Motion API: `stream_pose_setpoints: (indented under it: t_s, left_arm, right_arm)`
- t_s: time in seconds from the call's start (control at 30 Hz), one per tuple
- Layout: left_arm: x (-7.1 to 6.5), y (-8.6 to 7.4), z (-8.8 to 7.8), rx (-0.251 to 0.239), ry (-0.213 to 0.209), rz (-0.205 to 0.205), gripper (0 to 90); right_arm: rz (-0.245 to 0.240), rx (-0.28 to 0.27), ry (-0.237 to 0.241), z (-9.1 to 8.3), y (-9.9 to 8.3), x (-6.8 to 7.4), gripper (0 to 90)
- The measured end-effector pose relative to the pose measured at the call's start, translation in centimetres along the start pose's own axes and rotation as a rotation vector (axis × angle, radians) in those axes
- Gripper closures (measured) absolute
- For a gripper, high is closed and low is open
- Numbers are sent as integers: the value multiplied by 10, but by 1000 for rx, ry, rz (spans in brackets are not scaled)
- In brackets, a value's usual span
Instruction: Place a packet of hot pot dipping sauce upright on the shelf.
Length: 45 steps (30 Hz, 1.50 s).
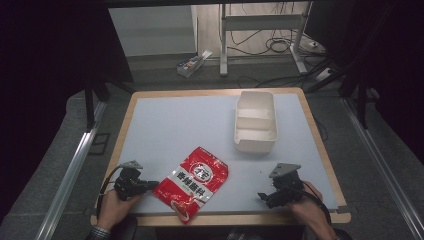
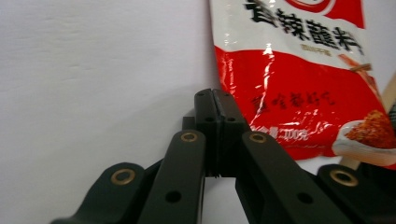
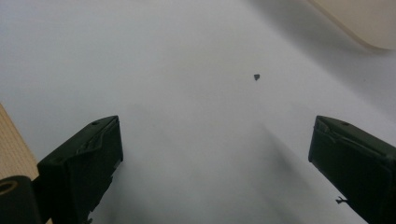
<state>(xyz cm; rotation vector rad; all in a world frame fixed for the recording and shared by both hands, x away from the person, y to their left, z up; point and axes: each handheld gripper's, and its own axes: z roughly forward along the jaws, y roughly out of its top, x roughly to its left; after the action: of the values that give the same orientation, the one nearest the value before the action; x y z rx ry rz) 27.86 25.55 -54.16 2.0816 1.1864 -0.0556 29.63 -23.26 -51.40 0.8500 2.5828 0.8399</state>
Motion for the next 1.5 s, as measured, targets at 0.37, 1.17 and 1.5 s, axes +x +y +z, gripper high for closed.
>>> stream_pose_setpoints:
  t_s: [0.37, 1.17, 1.5]
  left_arm:
    - [-24, 7, 14, 23, -15, 43, 900]
    - [-34, 18, 18, -51, 79, 162, 668]
    - [-32, 16, 14, -127, 141, 222, 323]
  right_arm:
    - [-2, -3, 2, 0, 0, 0, 28]
    - [40, -44, 71, 6, 9, 4, 14]
    - [24, -29, 129, 22, 23, 10, 25]
